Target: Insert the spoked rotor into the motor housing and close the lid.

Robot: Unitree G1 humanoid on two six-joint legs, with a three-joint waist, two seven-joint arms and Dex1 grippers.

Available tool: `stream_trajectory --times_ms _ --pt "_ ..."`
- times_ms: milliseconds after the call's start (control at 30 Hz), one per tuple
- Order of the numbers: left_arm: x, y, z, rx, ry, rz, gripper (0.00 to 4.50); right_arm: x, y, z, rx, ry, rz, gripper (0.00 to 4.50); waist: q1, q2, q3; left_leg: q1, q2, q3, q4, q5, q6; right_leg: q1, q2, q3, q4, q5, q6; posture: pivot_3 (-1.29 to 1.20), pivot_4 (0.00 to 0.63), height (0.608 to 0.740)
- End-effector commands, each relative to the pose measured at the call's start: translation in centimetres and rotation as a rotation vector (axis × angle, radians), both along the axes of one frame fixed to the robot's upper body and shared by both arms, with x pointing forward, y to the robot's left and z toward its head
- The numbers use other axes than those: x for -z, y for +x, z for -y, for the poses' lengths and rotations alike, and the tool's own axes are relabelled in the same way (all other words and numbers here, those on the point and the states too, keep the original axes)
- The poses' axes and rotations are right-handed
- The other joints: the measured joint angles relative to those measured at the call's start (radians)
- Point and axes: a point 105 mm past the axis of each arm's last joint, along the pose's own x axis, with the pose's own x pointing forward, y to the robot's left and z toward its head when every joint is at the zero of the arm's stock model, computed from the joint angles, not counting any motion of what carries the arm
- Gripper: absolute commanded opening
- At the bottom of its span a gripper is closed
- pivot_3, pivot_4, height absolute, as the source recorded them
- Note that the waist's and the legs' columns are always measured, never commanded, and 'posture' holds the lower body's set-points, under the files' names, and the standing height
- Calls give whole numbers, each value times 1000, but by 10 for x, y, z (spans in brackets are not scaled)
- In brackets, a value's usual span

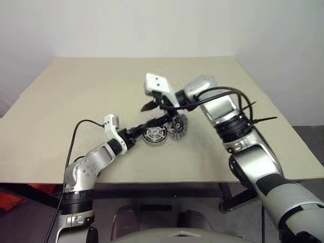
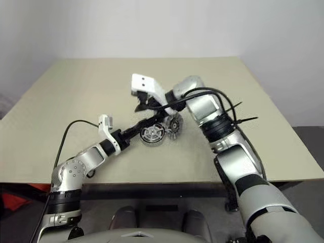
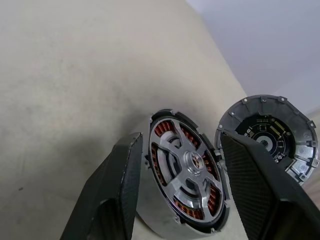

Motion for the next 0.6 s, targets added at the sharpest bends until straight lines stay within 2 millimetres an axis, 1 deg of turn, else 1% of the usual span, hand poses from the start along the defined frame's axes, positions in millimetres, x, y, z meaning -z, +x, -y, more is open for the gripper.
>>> stream_trajectory --times_ms 33,67,133,167,200,233,300,367,400,433,500,533,600 --pt "-10 -2 2 57 32 58 2627 -23 31 35 157 39 127 3142 6 0 0 0 0 0 -1 -1 0 0 0 0 -2 0 0 0 0 740" --pt "-12 -3 3 81 51 71 2627 -28 38 49 206 43 147 2972 10 0 0 -1 0 0 -1 -1 -1 -1 0 0 -3 0 0 0 0 740" --pt "-13 -7 2 129 94 88 2627 -36 46 74 277 47 175 2529 13 0 0 -4 0 1 -1 -1 -2 -3 0 0 -4 0 0 0 0 740" --pt "-13 -9 0 153 119 91 2627 -38 49 88 323 43 193 2250 13 0 0 -5 0 1 -1 -1 -2 -4 0 0 -4 0 0 0 0 740" --pt "-12 -10 -1 168 135 94 2627 -39 52 98 352 39 206 1885 13 0 0 -5 0 1 -1 -1 -2 -4 0 0 -4 0 0 0 0 740" --pt "-12 -10 -4 181 153 95 2627 -36 53 112 388 21 216 1522 13 0 0 -5 0 1 -1 -1 -2 -4 0 0 -4 0 0 0 0 740" --pt "-12 -8 -9 190 177 96 2627 -28 52 134 445 -6 222 815 13 0 0 -4 0 1 -1 -1 -1 -4 0 0 -3 0 0 0 0 740" --pt "-11 -6 -14 191 189 95 2627 -21 48 150 484 -22 213 115 14 0 0 -3 0 1 -1 -2 -1 -2 0 0 -3 0 0 0 0 740" --pt "-11 -5 -15 192 193 95 2627 -17 45 155 497 -30 208 52 14 0 0 -1 0 1 -1 -2 -1 -1 0 0 -3 0 0 0 0 740" --pt "-11 -5 -16 196 199 94 2627 -9 40 163 510 -46 193 52 13 0 0 -1 0 2 0 -2 -1 -1 0 0 -2 0 0 0 0 740" --pt "-11 -3 -15 208 207 96 2627 16 24 174 516 -97 149 52 15 0 0 0 0 2 0 -2 -1 -1 0 1 -1 0 0 0 0 740" --pt "-11 -3 -14 213 211 98 2627 27 16 177 517 -115 124 52 16 0 0 0 0 2 1 -2 -1 0 0 1 -1 0 0 0 0 740" --pt "-12 -2 -11 229 220 104 2627 55 2 175 526 -129 53 52 16 1 0 1 0 2 1 -1 -1 1 -1 1 0 0 0 0 0 740"
